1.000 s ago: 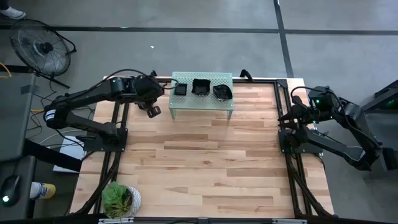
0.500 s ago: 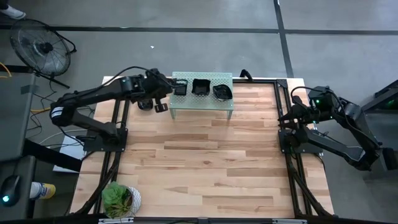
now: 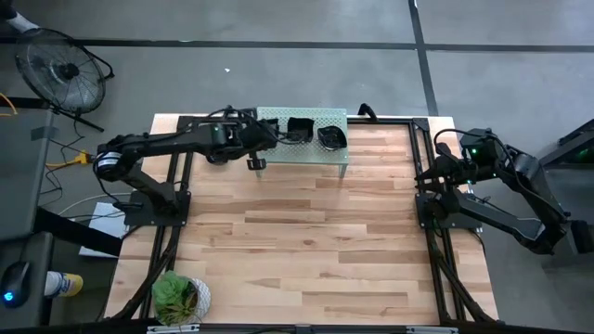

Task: Pick & Place Mini shaped plates
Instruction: Stack the square shaped plate on top of the square shaped plate on the shelf

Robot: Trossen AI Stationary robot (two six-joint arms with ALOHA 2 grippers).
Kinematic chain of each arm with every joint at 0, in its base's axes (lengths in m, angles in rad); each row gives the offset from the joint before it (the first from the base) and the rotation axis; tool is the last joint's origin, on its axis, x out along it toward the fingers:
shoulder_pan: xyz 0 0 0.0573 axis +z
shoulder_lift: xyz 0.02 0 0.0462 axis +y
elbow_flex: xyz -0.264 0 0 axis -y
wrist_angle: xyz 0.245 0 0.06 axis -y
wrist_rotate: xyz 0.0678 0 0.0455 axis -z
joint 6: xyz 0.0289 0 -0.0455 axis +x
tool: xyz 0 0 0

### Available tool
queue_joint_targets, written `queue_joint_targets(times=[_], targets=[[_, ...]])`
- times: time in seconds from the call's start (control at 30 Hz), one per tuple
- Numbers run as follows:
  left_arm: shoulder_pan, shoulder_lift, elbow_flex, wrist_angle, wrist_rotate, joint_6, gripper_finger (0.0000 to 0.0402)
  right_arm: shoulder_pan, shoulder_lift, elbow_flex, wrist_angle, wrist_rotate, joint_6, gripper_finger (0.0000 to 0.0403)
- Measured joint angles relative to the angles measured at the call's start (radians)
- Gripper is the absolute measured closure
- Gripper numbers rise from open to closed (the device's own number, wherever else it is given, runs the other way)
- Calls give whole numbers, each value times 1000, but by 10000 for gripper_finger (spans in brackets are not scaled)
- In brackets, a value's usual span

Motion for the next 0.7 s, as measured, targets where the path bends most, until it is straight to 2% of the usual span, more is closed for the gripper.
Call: queue_joint_targets(times=[0.2, 0.4, 0.7], targets=[[-22, 49, 0, 19, -102, 7, 401, 0, 0, 0, 0, 0, 0, 297], [-21, 88, 0, 20, -146, -8, 401, 0, 0, 0, 0, 0, 0, 297], [-21, 104, 0, 20, -129, -9, 401, 0, 0, 0, 0, 0, 0, 297]])
